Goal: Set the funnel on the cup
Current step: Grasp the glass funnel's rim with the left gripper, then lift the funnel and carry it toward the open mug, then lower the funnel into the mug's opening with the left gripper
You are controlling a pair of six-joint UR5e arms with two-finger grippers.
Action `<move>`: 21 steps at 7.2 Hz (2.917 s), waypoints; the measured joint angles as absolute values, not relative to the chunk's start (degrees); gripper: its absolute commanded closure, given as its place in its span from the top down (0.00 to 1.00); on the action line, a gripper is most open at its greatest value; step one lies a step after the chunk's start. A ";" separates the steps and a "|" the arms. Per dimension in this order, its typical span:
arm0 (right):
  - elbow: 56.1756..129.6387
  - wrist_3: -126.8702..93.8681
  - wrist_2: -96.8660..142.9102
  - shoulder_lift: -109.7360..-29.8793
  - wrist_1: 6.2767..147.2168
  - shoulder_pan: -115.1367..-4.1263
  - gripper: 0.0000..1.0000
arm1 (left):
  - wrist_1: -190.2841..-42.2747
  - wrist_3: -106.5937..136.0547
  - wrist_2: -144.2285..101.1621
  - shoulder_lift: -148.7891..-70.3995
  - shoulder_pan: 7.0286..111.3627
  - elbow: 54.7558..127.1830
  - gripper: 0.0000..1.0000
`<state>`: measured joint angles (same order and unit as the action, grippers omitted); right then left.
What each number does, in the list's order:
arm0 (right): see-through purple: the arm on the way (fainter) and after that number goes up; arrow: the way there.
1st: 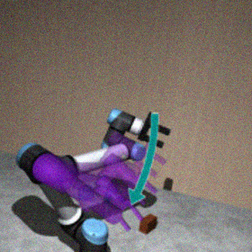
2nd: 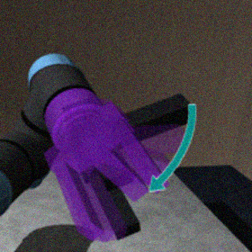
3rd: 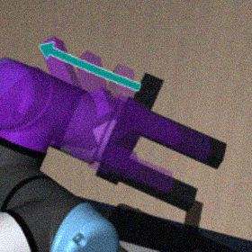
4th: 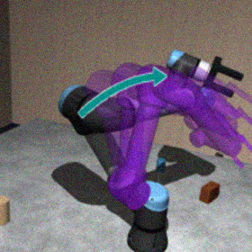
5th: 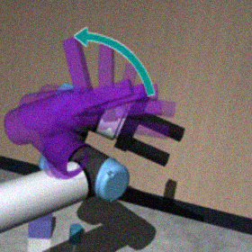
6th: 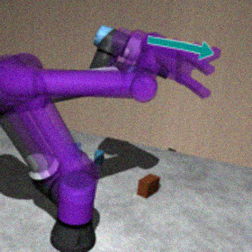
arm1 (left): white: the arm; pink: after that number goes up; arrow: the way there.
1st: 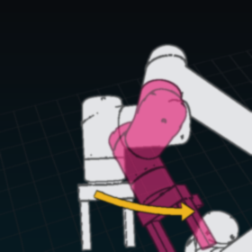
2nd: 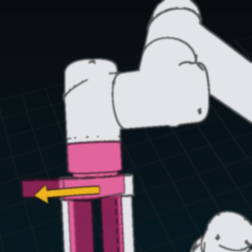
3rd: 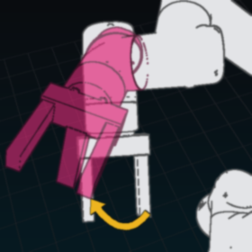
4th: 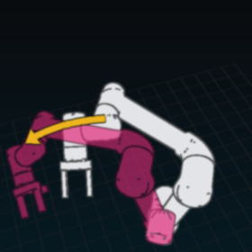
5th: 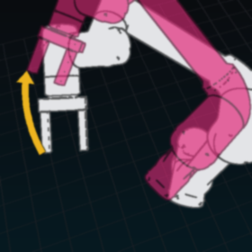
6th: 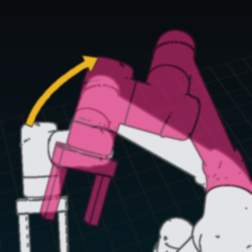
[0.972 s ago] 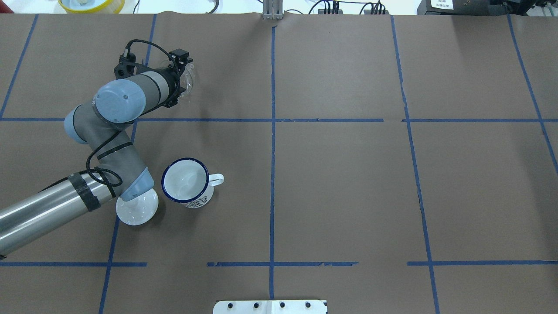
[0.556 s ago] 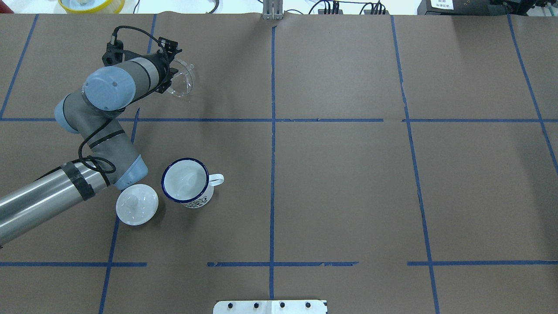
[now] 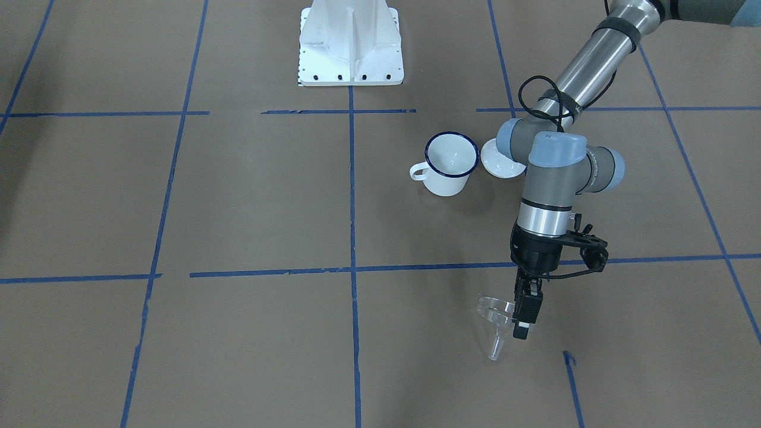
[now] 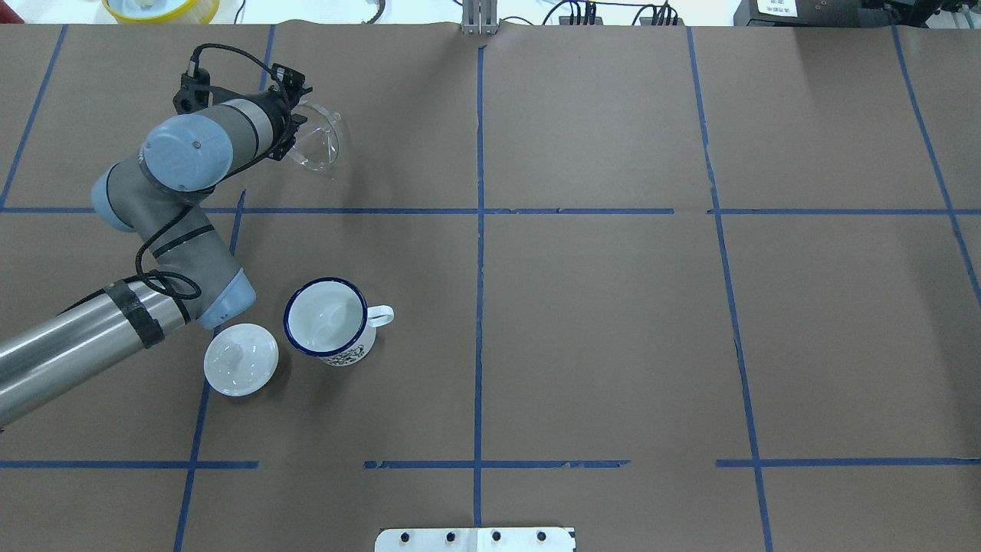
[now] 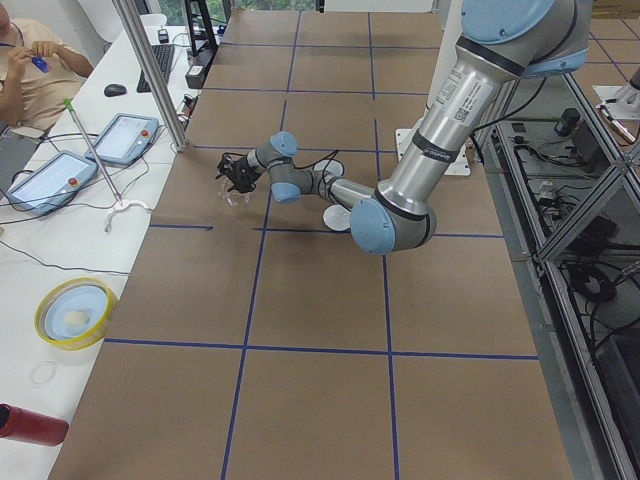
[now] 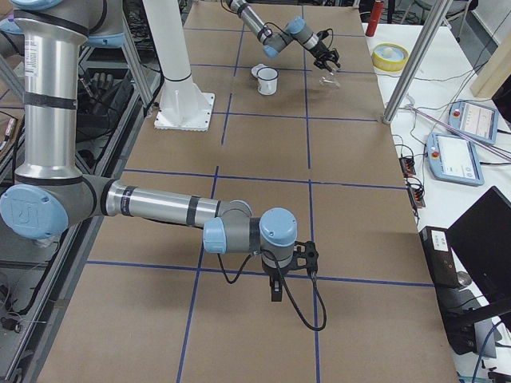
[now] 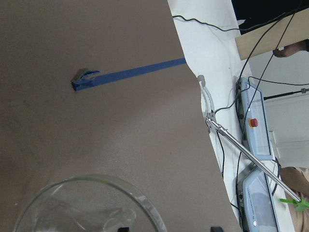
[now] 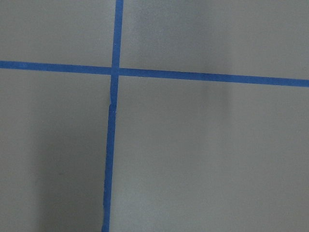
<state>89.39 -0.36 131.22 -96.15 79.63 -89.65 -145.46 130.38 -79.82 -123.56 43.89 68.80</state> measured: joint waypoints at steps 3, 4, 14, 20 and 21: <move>89.38 -0.35 131.22 -96.15 79.63 -89.65 1.00 | -145.94 129.22 -80.05 -123.53 43.88 69.27 0.00; 89.38 -0.35 131.22 -96.15 79.63 -89.65 1.00 | -145.95 127.65 -80.09 -123.38 43.99 70.54 0.00; 89.41 -0.35 131.22 -96.15 79.63 -89.65 1.00 | -73.32 94.38 -108.56 -128.25 44.52 114.44 0.00; 89.46 -0.35 131.22 -96.15 79.63 -89.65 1.00 | -68.92 84.54 -109.97 -130.42 35.01 103.79 0.00; 89.46 -0.35 131.22 -96.15 79.63 -89.65 1.00 | -70.68 84.49 -109.95 -130.10 34.09 102.61 0.00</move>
